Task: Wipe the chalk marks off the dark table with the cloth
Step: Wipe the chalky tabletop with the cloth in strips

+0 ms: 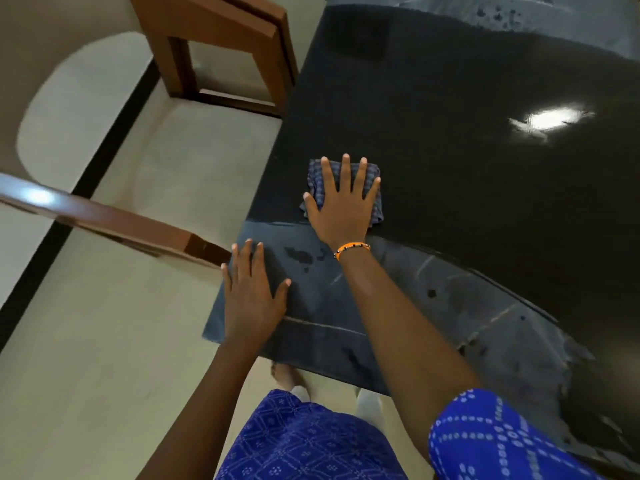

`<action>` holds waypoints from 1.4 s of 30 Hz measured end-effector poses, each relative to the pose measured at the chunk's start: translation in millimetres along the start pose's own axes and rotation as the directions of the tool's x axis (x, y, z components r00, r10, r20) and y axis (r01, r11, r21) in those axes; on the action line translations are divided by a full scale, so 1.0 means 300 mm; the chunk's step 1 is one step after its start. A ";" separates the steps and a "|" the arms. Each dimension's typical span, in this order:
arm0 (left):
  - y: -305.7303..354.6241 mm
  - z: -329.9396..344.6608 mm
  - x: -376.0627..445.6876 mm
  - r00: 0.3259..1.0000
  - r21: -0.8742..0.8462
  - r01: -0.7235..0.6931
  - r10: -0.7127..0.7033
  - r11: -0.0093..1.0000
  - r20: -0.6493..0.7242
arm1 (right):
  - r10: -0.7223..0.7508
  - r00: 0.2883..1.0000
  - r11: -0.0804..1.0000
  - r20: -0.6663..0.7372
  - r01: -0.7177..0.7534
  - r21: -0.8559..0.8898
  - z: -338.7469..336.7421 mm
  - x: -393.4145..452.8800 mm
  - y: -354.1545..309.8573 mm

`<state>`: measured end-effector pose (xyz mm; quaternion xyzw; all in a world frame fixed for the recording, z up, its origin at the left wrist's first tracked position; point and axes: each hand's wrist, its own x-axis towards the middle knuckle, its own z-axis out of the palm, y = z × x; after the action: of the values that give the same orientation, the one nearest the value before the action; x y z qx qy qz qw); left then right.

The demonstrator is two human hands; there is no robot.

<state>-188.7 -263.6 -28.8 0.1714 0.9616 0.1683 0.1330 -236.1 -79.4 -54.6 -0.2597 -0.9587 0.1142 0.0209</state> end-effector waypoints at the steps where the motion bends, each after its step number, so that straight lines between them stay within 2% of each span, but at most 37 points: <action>1: -0.041 -0.016 0.002 1.000 -0.009 0.022 -0.022 1.000 -0.003 | -0.033 0.999 0.999 0.013 0.033 0.000 0.013 0.003 -0.064; 7: -0.170 -0.076 0.040 0.999 -0.060 0.033 -0.031 0.998 0.037 | -0.191 0.978 0.981 0.084 0.193 -0.018 0.075 -0.057 -0.302; 11: -0.152 -0.087 0.061 0.997 -0.057 -0.034 0.038 0.998 0.074 | -0.296 0.952 0.955 0.085 0.295 0.024 0.062 -0.087 -0.254; 13: -0.131 -0.086 0.067 0.993 -0.051 -0.076 0.081 0.996 0.089 | -0.289 0.955 0.957 0.069 0.288 0.027 0.046 -0.110 -0.186; 16: -0.093 -0.080 0.068 0.984 -0.073 -0.121 0.129 0.990 0.123 | -0.149 0.989 0.989 0.015 0.149 -0.006 0.010 -0.160 -0.022; 18: -0.070 -0.077 0.069 0.987 -0.152 -0.082 0.102 0.985 0.128 | -0.022 0.999 1.000 -0.039 0.021 -0.018 -0.024 -0.202 0.115; 23: -0.062 -0.081 0.081 0.992 -0.229 -0.025 0.052 0.973 0.114 | 0.304 0.947 0.949 -0.104 -0.311 -0.056 -0.094 -0.329 0.420; 27: -0.087 -0.081 0.085 0.993 -0.365 -0.001 0.044 0.931 0.110 | 0.515 0.848 0.853 -0.126 -0.522 -0.026 -0.084 -0.376 0.419; 29: -0.111 -0.085 0.087 0.996 -0.454 0.024 0.019 0.890 0.090 | 0.537 0.832 0.840 -0.143 -0.543 -0.008 -0.061 -0.357 0.322; 31: -0.146 -0.092 0.084 0.997 -0.500 0.045 -0.007 0.865 0.079 | 0.455 0.880 0.888 -0.136 -0.460 -0.008 -0.027 -0.332 0.188; 36: -0.244 -0.099 0.062 0.988 -0.561 0.142 -0.079 0.816 0.135 | 0.108 0.993 0.994 -0.042 -0.107 0.022 0.056 -0.276 -0.214; 39: -0.295 -0.101 0.047 0.976 -0.572 0.210 -0.139 0.793 0.166 | -0.126 0.992 0.992 0.026 0.125 0.026 0.097 -0.293 -0.380; 42: -0.315 -0.107 0.029 0.973 -0.573 0.222 -0.145 0.789 0.177 | -0.249 0.965 0.968 0.085 0.246 0.040 0.103 -0.313 -0.373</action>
<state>-233.6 -353.0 -36.3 0.0374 0.8637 0.4335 0.2543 -213.1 -226.9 -57.1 -0.1322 -0.9818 0.1361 -0.0041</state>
